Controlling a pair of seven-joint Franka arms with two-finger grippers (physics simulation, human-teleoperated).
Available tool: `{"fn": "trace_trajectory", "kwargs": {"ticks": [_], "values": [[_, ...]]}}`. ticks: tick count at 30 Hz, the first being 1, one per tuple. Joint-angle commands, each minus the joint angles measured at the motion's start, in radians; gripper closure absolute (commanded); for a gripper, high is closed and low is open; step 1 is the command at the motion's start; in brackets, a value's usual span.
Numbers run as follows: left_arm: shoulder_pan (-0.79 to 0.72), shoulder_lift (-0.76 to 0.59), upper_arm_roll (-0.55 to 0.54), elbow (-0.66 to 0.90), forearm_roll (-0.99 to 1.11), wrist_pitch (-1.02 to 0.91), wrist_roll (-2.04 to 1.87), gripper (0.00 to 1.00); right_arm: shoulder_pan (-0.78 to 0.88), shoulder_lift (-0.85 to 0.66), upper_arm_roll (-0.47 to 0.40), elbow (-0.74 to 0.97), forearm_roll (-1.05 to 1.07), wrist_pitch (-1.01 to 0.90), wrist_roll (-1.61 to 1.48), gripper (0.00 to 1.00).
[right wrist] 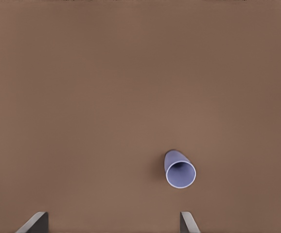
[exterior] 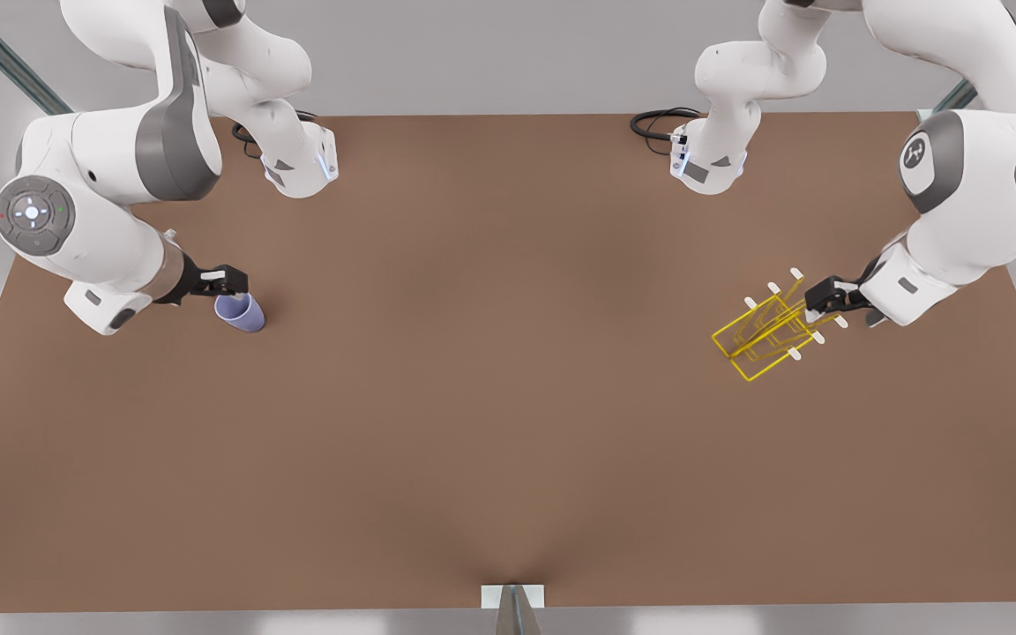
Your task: Place the cup on the cup holder
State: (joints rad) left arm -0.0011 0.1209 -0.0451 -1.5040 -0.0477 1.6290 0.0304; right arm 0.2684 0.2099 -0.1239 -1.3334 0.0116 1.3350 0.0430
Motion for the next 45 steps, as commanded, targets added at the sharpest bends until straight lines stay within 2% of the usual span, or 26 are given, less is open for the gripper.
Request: {"fn": "trace_trajectory", "kwargs": {"ticks": [1, 4, 7, 11, 20, 21, 24, 30, 40, 45], "values": [[0.000, -0.003, 0.001, 0.001, 0.000, -0.026, 0.008, 0.00, 0.000, -0.001, 0.000, 0.000, 0.001, 0.013, -0.005, 0.00], [0.001, -0.001, 0.001, 0.001, 0.003, -0.066, 0.009, 0.00, 0.005, 0.006, 0.000, -0.081, -0.005, 0.023, -0.002, 0.00], [0.001, 0.000, 0.002, 0.001, 0.035, -0.074, 0.009, 0.00, 0.012, -0.010, 0.013, -0.317, -0.005, 0.226, -0.002, 0.00], [0.001, 0.006, 0.002, -0.001, 0.037, -0.090, 0.005, 0.00, -0.001, -0.124, 0.015, -0.608, -0.053, 0.504, -0.012, 0.00], [0.001, 0.020, 0.001, -0.002, 0.037, -0.116, 0.000, 0.00, -0.026, -0.167, -0.016, -0.920, -0.061, 0.908, -0.084, 0.00], [0.001, 0.020, 0.001, -0.002, 0.037, -0.116, 0.000, 0.00, -0.026, -0.165, -0.049, -0.952, -0.061, 0.958, -0.126, 0.00], [0.001, 0.020, 0.001, -0.002, 0.035, -0.116, 0.005, 0.00, -0.023, -0.165, -0.082, -0.958, -0.061, 0.957, -0.149, 0.00], [0.001, 0.028, 0.001, -0.002, 0.037, -0.129, 0.005, 0.00, -0.014, -0.181, -0.083, -0.983, -0.059, 0.869, -0.153, 0.00], [0.003, 0.045, 0.001, -0.002, 0.038, -0.135, 0.005, 0.00, -0.006, -0.179, -0.085, -1.035, -0.055, 0.865, -0.155, 0.00], [0.003, 0.045, 0.002, -0.002, 0.038, -0.149, 0.006, 0.00, -0.015, -0.176, -0.137, -1.037, -0.055, 0.857, -0.189, 0.00]]}}
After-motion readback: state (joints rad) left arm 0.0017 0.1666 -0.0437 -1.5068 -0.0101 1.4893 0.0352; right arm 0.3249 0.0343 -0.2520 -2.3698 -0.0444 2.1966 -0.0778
